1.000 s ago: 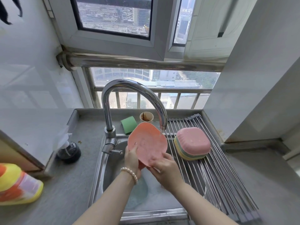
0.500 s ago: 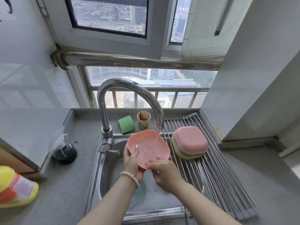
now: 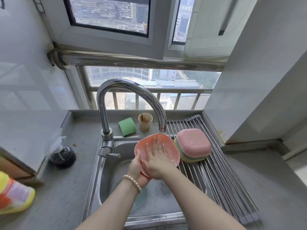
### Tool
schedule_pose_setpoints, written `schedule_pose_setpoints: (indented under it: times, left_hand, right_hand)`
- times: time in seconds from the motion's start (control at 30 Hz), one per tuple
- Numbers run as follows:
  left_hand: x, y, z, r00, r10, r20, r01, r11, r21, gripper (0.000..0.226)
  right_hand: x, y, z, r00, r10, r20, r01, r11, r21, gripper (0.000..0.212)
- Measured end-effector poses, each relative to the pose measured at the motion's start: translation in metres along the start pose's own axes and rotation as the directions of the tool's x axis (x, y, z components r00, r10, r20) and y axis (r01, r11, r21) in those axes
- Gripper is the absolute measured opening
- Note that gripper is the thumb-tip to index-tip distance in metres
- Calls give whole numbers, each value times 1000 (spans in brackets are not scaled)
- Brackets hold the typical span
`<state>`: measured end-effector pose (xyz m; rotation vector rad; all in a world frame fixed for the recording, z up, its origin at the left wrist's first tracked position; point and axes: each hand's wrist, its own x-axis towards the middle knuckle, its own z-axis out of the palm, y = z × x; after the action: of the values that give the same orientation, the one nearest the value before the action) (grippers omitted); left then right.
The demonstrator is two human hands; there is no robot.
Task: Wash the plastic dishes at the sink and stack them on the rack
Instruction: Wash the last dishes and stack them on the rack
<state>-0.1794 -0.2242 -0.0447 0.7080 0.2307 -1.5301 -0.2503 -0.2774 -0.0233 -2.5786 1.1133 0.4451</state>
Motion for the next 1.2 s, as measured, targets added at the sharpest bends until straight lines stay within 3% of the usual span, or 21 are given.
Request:
schedule_pose_setpoints:
  times: [0.13, 0.27, 0.37, 0.4, 0.5, 0.57, 0.63, 0.7, 0.83, 0.93, 1.03, 1.1, 1.2]
  left_hand:
    - [9, 4, 1, 994, 84, -77, -82, 996, 27, 66]
    - [9, 14, 3, 967, 151, -204, -110, 974, 199, 76]
    - [27, 22, -14, 934, 249, -255, -166, 937, 307, 101]
    - [25, 22, -12, 915, 294, -275, -181, 911, 371, 100]
    - [6, 22, 8, 779, 522, -347, -186, 721, 667, 64]
    - [5, 19, 7, 719, 613, -327, -137, 587, 798, 57]
    - [7, 18, 1, 677, 661, -325, -95, 516, 851, 59]
    - [13, 16, -9, 714, 605, -353, -63, 557, 828, 59]
    - [15, 11, -13, 820, 411, -399, -104, 792, 601, 58]
    - [4, 9, -5, 922, 252, -295, -124, 911, 393, 66]
    - [4, 2, -4, 973, 168, -159, -138, 973, 186, 68]
    - [7, 4, -5, 975, 157, -158, -142, 985, 101, 68]
    - [7, 8, -1, 963, 187, -192, -152, 971, 182, 68]
  right_hand:
    - [-4, -5, 7, 974, -225, 12, 223, 972, 71, 58]
    - [-12, 4, 12, 952, -304, -17, 303, 939, 160, 53]
    - [-24, 15, 17, 944, -327, 41, 318, 937, 145, 50]
    - [-27, 17, 18, 945, -322, 57, 311, 939, 146, 51]
    - [-28, 19, 19, 983, -175, 49, 168, 977, 128, 64]
    - [-25, 19, 18, 997, -40, 60, 31, 990, 139, 75]
    - [-19, 12, 16, 995, 22, 96, -34, 992, 124, 89]
    - [-11, 4, 12, 995, 59, 84, -70, 989, 134, 92]
    - [2, -5, 4, 998, 52, 43, -59, 982, 180, 76]
    - [3, -10, 8, 999, -18, 41, 10, 981, 192, 62]
    - [5, -15, 15, 994, -105, 17, 96, 951, 294, 54]
    - [4, -17, 17, 988, -152, 9, 134, 900, 414, 54]
    - [-2, -18, 20, 983, -184, 0, 147, 784, 603, 61]
